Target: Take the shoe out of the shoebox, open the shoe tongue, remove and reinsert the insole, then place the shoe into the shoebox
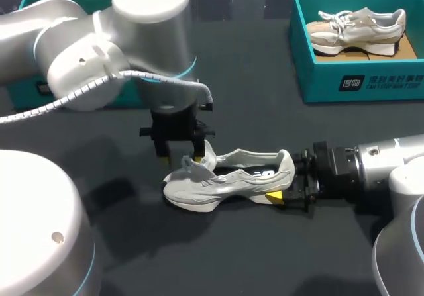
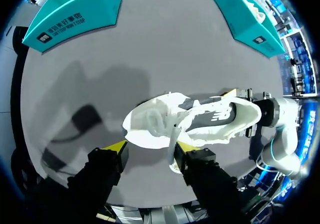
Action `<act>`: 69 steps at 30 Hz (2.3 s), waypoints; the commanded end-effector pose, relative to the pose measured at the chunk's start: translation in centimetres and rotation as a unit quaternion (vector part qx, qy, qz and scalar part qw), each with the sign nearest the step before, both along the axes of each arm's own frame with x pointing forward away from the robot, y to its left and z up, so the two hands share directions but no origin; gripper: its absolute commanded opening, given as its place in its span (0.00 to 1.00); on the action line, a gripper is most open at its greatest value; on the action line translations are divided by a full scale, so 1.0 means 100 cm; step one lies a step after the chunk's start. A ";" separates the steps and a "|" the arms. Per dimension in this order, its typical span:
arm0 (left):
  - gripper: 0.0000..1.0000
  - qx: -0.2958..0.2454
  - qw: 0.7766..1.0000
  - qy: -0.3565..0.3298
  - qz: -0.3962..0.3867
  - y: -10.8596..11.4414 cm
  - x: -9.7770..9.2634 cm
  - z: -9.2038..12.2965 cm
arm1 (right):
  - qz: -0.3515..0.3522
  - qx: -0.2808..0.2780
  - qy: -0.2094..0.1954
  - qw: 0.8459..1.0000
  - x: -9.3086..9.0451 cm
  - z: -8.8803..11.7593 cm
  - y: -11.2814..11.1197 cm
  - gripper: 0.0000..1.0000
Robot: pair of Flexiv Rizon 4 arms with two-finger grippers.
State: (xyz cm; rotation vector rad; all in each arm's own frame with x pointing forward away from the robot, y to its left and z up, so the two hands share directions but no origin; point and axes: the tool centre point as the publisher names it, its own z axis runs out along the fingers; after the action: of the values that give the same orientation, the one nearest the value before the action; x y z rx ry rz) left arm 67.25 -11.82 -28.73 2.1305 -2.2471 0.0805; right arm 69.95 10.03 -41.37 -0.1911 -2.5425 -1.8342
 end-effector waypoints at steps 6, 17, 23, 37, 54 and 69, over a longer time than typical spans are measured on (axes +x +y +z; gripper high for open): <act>0.64 -0.039 0.994 -0.020 -0.095 -0.017 0.012 0.055 | 0.000 -0.002 0.001 1.000 0.000 0.001 0.000 0.00; 0.00 -0.072 0.908 -0.039 -0.410 -0.057 0.020 0.091 | 0.000 -0.002 0.001 1.000 0.000 0.001 0.000 0.00; 0.00 -0.030 0.828 -0.077 -0.555 -0.057 0.018 0.092 | 0.000 -0.002 0.001 1.000 0.000 0.001 0.000 0.00; 0.00 -0.055 0.751 -0.118 -0.648 -0.071 0.022 0.068 | 0.000 -0.002 0.001 1.000 0.000 0.001 0.000 0.00; 0.00 -0.072 0.705 -0.081 -0.701 -0.099 0.028 0.032 | 0.000 -0.002 0.001 1.000 0.000 0.001 0.000 0.00; 0.00 -0.062 0.715 -0.070 -0.693 -0.116 0.024 0.014 | 0.000 -0.002 0.001 1.000 0.000 0.001 0.000 0.00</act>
State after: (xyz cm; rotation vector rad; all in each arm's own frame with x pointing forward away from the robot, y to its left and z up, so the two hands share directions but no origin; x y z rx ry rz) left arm 69.67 -22.97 -26.97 -0.0389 -3.0707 0.3181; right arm 69.95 10.03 -41.38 -0.1910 -2.5424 -1.8343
